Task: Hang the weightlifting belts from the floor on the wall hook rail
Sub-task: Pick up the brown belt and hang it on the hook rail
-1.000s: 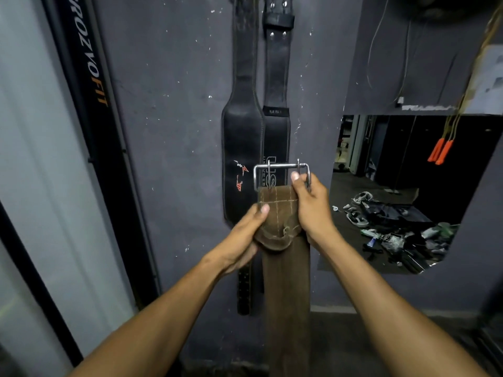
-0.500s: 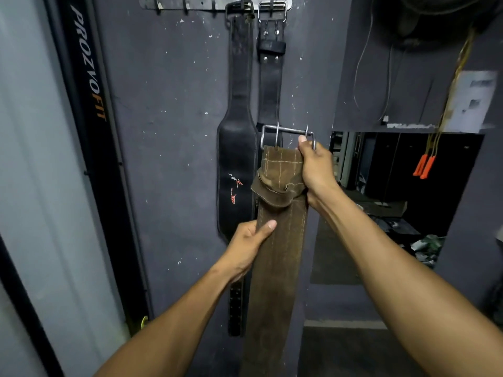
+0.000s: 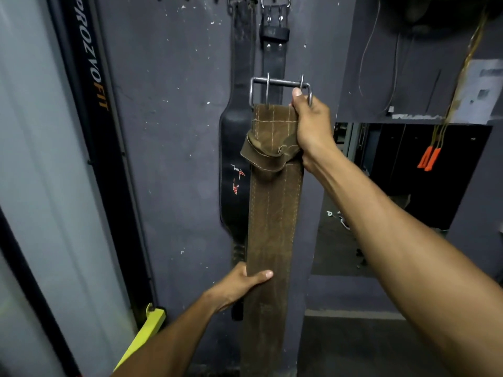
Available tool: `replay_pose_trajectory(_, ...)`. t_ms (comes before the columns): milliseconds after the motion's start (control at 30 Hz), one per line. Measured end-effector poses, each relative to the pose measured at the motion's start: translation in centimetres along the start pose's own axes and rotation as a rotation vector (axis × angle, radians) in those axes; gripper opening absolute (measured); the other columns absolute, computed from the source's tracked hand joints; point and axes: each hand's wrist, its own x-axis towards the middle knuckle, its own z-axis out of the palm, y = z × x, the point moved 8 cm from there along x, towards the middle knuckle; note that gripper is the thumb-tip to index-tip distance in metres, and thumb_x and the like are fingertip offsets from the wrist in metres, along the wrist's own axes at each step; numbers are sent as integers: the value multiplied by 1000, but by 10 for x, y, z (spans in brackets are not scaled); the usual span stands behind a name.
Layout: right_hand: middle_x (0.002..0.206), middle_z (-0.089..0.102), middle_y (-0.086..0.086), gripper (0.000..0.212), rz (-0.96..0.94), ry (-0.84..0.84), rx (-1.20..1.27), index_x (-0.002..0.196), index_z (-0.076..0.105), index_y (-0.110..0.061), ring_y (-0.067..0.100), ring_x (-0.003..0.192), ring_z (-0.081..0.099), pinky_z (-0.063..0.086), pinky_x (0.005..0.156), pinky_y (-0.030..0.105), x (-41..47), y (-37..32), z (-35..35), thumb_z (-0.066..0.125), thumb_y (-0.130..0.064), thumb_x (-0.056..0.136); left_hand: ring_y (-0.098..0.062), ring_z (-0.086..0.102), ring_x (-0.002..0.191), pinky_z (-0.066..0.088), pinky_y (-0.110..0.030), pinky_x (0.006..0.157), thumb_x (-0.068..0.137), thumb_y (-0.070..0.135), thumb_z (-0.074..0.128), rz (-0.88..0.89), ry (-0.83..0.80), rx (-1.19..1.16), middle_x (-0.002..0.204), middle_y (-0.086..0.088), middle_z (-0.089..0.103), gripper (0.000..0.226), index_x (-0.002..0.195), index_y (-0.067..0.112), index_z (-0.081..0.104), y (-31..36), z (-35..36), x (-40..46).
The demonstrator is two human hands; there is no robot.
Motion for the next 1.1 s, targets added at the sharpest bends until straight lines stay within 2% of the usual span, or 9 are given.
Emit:
replay_pose_trajectory(167, 77, 62, 3, 28, 57, 10, -5, 86, 52, -20, 27, 82, 64, 57, 80, 45, -2, 30, -9, 54, -38, 108, 8, 69, 110, 54, -12, 90, 83, 33, 85, -96, -153, 171, 120, 18, 73, 54, 129, 36, 58, -4, 9, -7)
replay_pose_trajectory(333, 82, 63, 9, 29, 119, 7, -16, 86, 53, -21, 28, 83, 67, 60, 89, 56, -8, 60, -17, 54, -41, 107, -23, 70, 122, 53, -42, 109, 89, 21, 80, 120, -124, -26, 131, -6, 74, 51, 135, 13, 60, 92, -2, -1)
replay_pose_trajectory(500, 93, 74, 13, 36, 174, -23, -99, 95, 61, -15, 31, 89, 73, 58, 96, 61, -19, 90, -13, 53, -48, 105, -29, 70, 112, 55, -46, 104, 93, 22, 71, 480, 94, -377, 122, -16, 72, 42, 130, 6, 57, 222, -22, 0)
replay_pose_trajectory(633, 115, 74, 15, 58, 204, 9, -150, 123, 62, -13, 34, 108, 72, 57, 100, 56, -21, 94, -13, 49, -64, 99, -28, 72, 91, 61, -43, 88, 98, 24, 71, 508, 233, -414, 101, -17, 75, 28, 118, 6, 66, 241, -28, 5)
replay_pose_trajectory(733, 112, 71, 1, 70, 96, 18, -157, 116, 62, -18, 24, 110, 69, 55, 101, 49, -33, 86, -22, 42, -80, 90, -23, 77, 84, 64, -36, 76, 98, 19, 69, 553, 257, -473, 95, -14, 78, 20, 114, 6, 68, 243, -30, 8)
replay_pose_trajectory(833, 126, 73, 8, 58, 47, -136, 91, 127, 65, -18, 25, 120, 69, 54, 104, 42, -57, 112, -27, 49, -66, 98, -22, 77, 81, 64, -34, 72, 99, 16, 68, 571, 275, -540, 93, -13, 78, 19, 115, 5, 67, 248, -37, 9)
replay_pose_trajectory(900, 123, 77, 3, 39, 45, -270, 19, 128, 67, -17, 23, 117, 72, 58, 98, 37, -78, 135, -23, 63, -44, 101, -21, 76, 80, 64, -34, 73, 99, 15, 66, 569, 290, -577, 91, -12, 76, 12, 108, 8, 69, 252, -43, 11)
replay_pose_trajectory(1000, 107, 82, -8, 22, -26, -221, -78, 118, 73, -14, 9, 103, 76, 58, 84, 24, -85, 151, -23, 74, -17, 96, -21, 71, 82, 59, -37, 81, 100, 17, 64, 546, 332, -557, 92, -11, 73, 8, 99, 12, 71, 254, -45, 15)
replay_pose_trajectory(1100, 113, 80, -1, 30, -26, -217, -15, 123, 72, -7, 12, 108, 74, 59, 90, 27, -84, 159, -29, 75, -15, 95, -20, 71, 83, 60, -38, 85, 101, 15, 63, 571, 329, -540, 92, -10, 73, 9, 102, 10, 70, 257, -41, 15)
